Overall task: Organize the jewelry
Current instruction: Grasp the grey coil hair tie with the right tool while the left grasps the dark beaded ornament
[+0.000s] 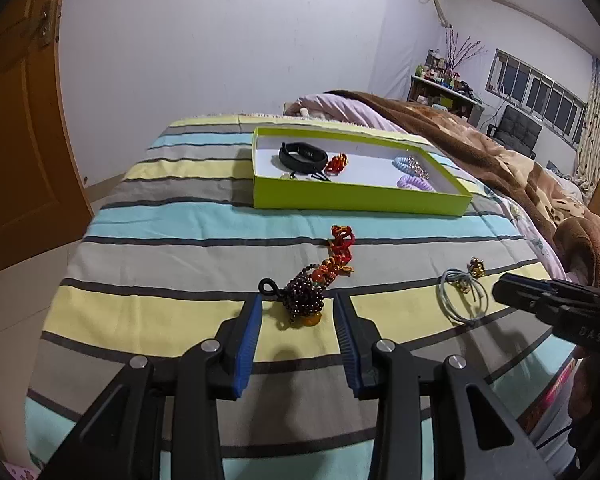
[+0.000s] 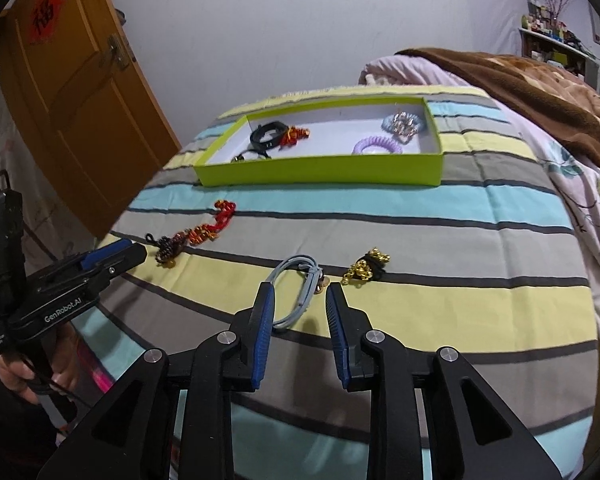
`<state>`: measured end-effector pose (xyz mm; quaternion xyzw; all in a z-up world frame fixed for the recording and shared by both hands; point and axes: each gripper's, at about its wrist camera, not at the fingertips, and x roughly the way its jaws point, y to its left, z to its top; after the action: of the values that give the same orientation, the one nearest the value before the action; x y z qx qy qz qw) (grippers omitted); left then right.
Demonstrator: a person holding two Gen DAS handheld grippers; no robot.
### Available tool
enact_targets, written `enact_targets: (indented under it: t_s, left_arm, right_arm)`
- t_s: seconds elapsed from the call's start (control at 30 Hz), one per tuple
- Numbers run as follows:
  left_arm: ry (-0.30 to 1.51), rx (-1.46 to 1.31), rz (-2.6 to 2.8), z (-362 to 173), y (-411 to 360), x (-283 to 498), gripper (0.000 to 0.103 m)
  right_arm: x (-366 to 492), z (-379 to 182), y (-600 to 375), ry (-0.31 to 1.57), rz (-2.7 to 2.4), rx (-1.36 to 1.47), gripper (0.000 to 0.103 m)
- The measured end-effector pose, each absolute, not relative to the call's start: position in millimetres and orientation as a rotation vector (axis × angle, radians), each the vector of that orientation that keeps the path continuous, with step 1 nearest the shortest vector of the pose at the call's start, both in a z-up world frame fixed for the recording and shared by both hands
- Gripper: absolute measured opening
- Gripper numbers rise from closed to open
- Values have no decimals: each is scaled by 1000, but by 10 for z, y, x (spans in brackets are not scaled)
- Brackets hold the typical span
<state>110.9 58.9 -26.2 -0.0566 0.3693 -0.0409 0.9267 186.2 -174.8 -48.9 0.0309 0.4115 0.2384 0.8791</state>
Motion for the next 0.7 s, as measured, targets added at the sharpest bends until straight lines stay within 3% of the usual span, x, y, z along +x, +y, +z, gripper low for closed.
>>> enact_targets:
  t_s: [0.7]
  left_arm:
    - [835, -161, -73, -482, 531, 1391, 38]
  right_arm:
    - [2160, -679, -1583, 899, 494, 20, 27]
